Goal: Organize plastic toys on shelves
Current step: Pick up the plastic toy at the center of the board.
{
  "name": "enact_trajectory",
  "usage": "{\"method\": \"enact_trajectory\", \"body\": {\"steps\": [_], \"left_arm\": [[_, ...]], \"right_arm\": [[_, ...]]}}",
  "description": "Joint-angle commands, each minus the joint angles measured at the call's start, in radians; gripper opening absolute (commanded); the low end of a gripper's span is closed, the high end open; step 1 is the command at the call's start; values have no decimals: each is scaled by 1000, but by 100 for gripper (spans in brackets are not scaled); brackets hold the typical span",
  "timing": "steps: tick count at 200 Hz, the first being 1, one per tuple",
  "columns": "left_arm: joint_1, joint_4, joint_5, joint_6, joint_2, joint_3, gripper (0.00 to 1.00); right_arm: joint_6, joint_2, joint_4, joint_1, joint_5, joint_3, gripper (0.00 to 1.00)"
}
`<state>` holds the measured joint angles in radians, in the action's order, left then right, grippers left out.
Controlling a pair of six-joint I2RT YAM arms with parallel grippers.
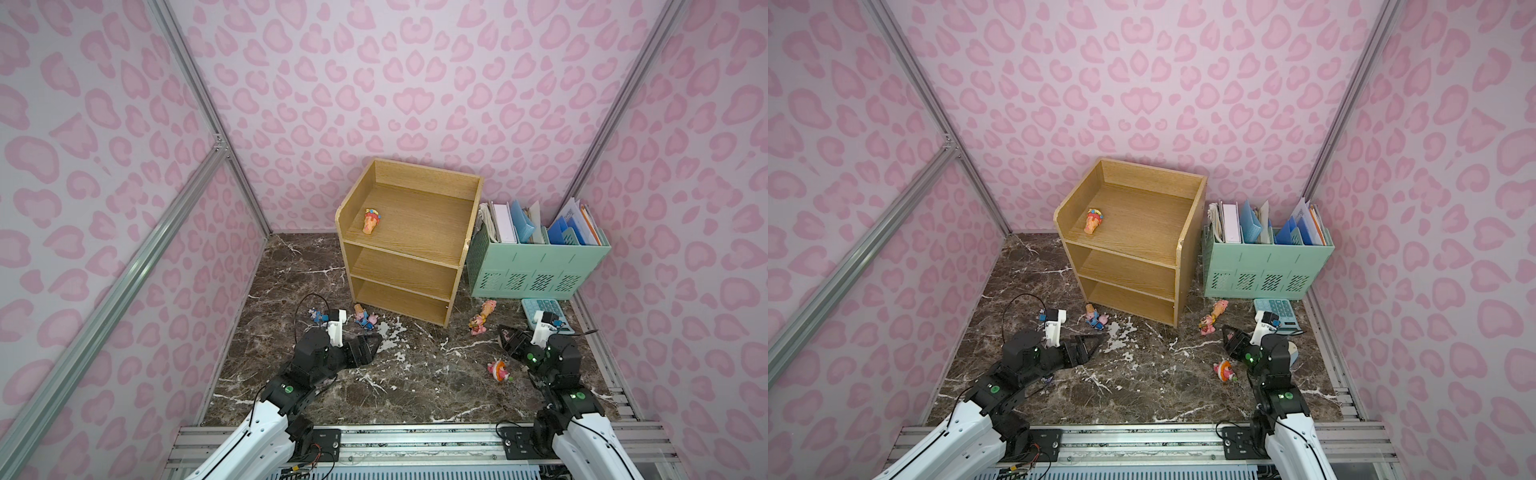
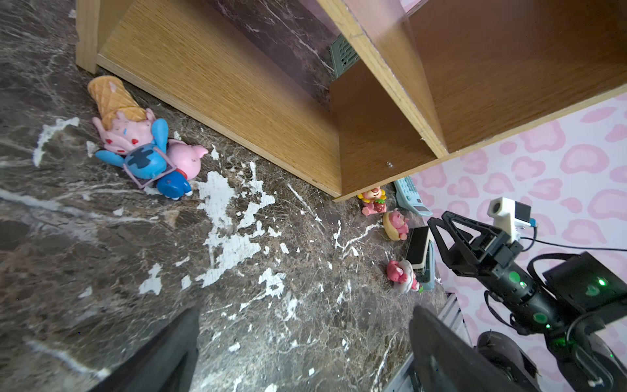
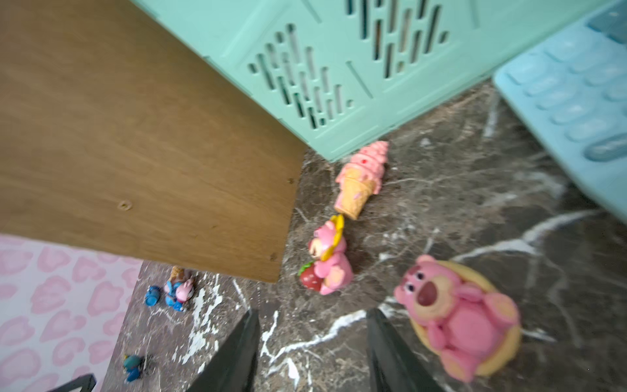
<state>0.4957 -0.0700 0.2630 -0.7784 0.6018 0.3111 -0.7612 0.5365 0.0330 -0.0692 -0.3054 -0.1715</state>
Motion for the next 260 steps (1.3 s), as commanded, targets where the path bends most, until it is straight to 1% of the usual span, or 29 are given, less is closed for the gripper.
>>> {"method": "enact_trajectory", "body": {"steps": [1, 23, 35, 59, 82, 104, 127, 143, 181, 225, 238, 260], "left_arm": [[0, -58, -31, 41, -36, -9, 98], [0, -100, -55, 56, -81, -13, 98], [0, -127, -70, 66, -103, -9, 98], [0, -177, -92, 85, -145, -3, 98], [0, -218, -118, 93, -190, 3, 98], [0, -250, -137, 101, -228, 6, 98], [0, -266, -144, 113, -257, 5, 98], [0, -275, -144, 111, -271, 5, 98], [0, -279, -146, 111, -274, 8, 98], [0, -287, -148, 113, -267, 17, 98], [0, -289, -148, 114, -267, 19, 98], [0, -289, -148, 115, -265, 21, 98]], "right_arm": [[44, 84, -13, 43, -117, -49, 54], [29, 194, -56, 43, -78, -89, 55], [-6, 260, -93, 43, -58, -106, 56], [-89, 388, -166, 31, -9, -124, 61], [-134, 492, -187, -37, 99, -166, 65], [-156, 575, -263, -92, 152, -193, 67], [-201, 677, -278, -116, 222, -233, 67], [-223, 752, -284, -121, 214, -270, 67], [-257, 899, -313, -175, 284, -348, 67], [-301, 977, -300, -187, 339, -375, 63], [-307, 991, -301, -187, 348, -378, 60], [-305, 1025, -310, -186, 349, -394, 60]]}}
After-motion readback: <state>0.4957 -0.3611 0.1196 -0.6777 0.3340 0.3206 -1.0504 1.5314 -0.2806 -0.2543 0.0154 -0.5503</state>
